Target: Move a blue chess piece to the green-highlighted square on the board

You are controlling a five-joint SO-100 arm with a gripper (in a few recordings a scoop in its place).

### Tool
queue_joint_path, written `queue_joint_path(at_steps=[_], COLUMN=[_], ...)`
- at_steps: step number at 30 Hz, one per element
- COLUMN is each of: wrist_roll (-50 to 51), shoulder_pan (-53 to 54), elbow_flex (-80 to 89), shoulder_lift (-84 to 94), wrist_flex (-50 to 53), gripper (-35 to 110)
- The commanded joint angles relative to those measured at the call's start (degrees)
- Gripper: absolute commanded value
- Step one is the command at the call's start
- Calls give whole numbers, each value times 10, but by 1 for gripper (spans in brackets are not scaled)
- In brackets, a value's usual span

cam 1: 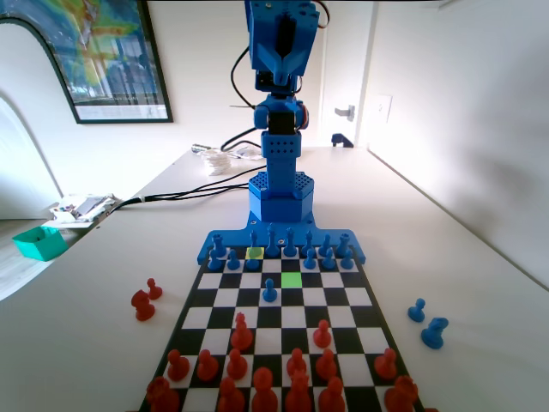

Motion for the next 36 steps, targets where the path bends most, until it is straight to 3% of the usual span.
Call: queue_joint_path(at_steps=[1, 15, 21, 36], wrist_roll=[-4, -62, -181, -459], shoulder_pan=[-3, -4, 35, 169], elbow_flex=[3, -123, -156, -106], shoulder_lift=[1, -156, -235, -416], wrist_flex=[-9, 38, 77, 33], gripper=[1, 1, 1, 1])
